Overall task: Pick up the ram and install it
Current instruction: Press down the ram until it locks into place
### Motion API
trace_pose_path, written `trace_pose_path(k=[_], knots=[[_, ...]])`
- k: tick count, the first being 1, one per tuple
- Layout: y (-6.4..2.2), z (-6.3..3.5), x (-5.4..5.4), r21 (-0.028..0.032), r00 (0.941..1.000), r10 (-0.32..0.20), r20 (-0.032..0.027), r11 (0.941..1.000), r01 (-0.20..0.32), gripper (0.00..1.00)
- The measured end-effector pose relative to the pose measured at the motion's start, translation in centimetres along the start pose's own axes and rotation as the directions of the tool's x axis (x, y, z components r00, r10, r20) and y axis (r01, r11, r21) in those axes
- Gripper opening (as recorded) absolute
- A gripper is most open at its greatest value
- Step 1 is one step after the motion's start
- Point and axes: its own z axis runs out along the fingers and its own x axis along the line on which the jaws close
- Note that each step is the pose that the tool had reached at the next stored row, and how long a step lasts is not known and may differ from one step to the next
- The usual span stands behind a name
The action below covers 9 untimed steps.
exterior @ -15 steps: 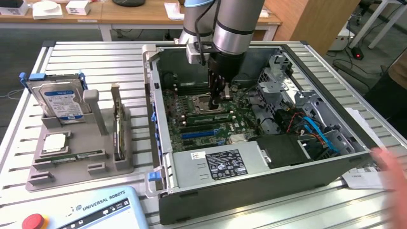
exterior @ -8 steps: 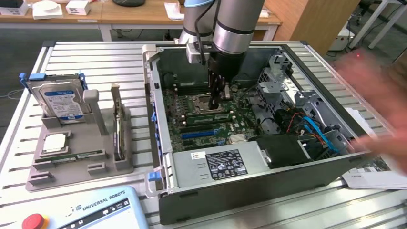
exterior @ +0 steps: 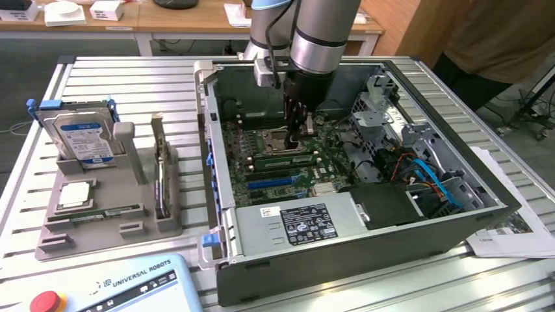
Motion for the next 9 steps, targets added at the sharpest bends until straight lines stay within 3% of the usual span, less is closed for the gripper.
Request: trace_pose_path(k=[9], knots=[[0.0, -0.06, 0.0, 0.0, 1.0, 0.0, -0.0001, 1.0, 0.0, 0.11]])
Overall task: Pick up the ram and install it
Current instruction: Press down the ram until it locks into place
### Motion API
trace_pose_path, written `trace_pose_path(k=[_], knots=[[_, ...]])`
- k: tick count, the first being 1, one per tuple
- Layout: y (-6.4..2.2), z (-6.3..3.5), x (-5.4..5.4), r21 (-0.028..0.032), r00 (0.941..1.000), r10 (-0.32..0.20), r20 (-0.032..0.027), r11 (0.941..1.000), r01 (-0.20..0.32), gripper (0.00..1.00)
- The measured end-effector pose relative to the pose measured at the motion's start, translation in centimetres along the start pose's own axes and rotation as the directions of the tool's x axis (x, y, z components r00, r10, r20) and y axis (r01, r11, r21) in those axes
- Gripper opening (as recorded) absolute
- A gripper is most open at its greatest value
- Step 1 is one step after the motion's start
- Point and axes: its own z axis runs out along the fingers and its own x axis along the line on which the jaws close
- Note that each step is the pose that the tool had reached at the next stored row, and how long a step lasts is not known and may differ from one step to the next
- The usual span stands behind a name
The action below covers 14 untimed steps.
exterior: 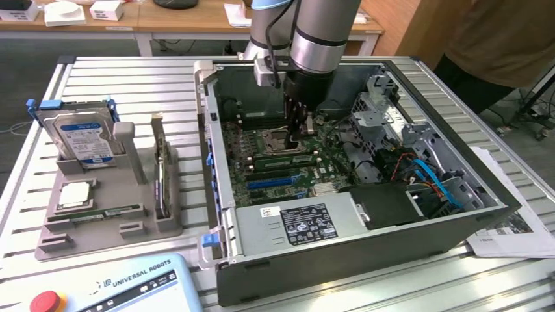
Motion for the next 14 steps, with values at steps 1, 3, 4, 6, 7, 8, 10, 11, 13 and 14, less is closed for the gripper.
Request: trace_pose_path(k=[1, 3, 4, 6, 7, 8, 10, 11, 13, 14], knots=[[0.0, 0.03, 0.0, 0.0001, 1.0, 0.0, 0.0002, 1.0, 0.0, 0.11], [-0.01, 0.15, -0.01, 0.0001, 1.0, 0.0, 0.0002, 1.0, 0.0, 0.11], [-0.01, 0.22, -0.01, 0.0, 1.0, 0.0, 0.0001, 1.0, 0.0, 0.11], [-0.01, 0.33, -0.01, 0.0, 1.0, 0.0, 0.0001, 1.0, 0.0, 0.11], [-0.01, 0.35, -0.01, 0.0, 1.0, 0.0, 0.0, 1.0, 0.0, 0.11], [-0.02, 0.4, -0.02, 0.0, 1.0, 0.0, 0.0001, 1.0, 0.0, 0.11], [-0.02, 0.5, -0.02, 0.0001, 1.0, 0.0, 0.0002, 1.0, 0.0, 0.11], [-0.03, 0.52, -0.02, 0.0, 1.0, 0.0, 0.0, 1.0, 0.0, 0.11], [-0.17, 0.53, -0.02, 0.0, 1.0, 0.0, -0.0001, 1.0, 0.0, 0.11], [-0.29, 0.54, -0.02, 0.0, 1.0, 0.0, 0.0001, 1.0, 0.0, 0.11]])
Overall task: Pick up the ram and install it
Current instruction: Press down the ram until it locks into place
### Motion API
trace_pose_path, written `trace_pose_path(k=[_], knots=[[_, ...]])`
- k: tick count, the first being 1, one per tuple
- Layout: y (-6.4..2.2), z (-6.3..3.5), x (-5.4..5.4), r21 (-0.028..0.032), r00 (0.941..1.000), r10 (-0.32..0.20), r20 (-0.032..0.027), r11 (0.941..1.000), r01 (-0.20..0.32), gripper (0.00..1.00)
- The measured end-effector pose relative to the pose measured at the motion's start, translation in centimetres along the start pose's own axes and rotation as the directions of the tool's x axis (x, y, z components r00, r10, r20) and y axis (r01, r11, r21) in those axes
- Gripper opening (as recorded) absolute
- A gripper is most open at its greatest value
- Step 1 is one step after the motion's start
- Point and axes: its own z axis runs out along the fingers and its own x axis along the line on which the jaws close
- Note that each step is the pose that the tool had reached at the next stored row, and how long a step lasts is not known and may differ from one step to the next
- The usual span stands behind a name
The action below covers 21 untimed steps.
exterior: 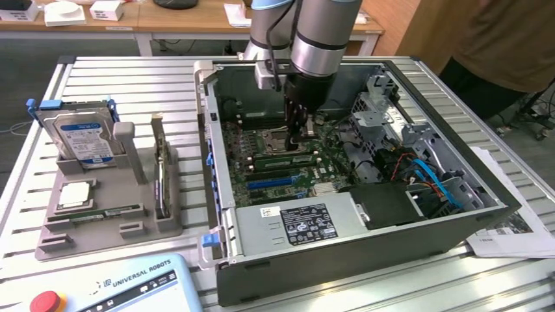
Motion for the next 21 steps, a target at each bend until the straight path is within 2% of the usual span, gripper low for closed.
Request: trace_pose_path(k=[8, 17, 21], knots=[[-1.28, 0.04, 0.0, 0.0, 1.0, 0.0, -0.0001, 1.0, 0.0, 0.11], [-3.09, 0.03, 0.1, 0.0001, 1.0, 0.0, 0.0, 1.0, 0.0, 0.11], [-3.41, 0.04, 0.1, 0.0, 1.0, 0.0, 0.0, 1.0, 0.0, 0.11]])
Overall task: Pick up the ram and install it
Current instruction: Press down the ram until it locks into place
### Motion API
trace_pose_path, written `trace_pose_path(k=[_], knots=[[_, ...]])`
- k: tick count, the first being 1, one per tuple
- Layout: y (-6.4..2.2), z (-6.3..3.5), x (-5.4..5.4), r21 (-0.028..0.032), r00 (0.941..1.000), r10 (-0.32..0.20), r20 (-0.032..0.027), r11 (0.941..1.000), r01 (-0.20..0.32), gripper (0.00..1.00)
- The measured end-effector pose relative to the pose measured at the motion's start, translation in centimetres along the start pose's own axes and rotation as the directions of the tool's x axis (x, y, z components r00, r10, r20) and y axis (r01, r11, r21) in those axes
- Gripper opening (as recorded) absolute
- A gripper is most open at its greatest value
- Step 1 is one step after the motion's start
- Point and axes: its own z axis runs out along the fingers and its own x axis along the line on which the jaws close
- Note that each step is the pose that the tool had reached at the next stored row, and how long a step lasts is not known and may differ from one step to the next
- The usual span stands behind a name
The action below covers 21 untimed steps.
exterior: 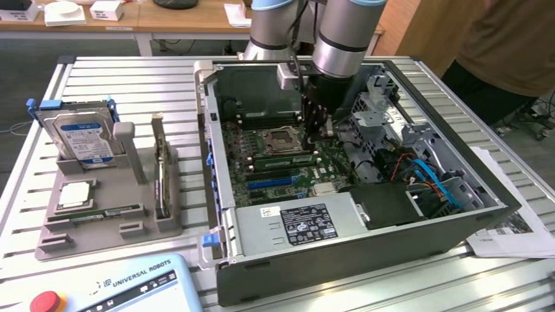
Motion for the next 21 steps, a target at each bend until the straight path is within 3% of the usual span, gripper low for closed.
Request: trace_pose_path(k=[21], knots=[[-0.89, 0.03, 0.0, 0.0, 1.0, 0.0, 0.0, 1.0, 0.0, 0.11]])
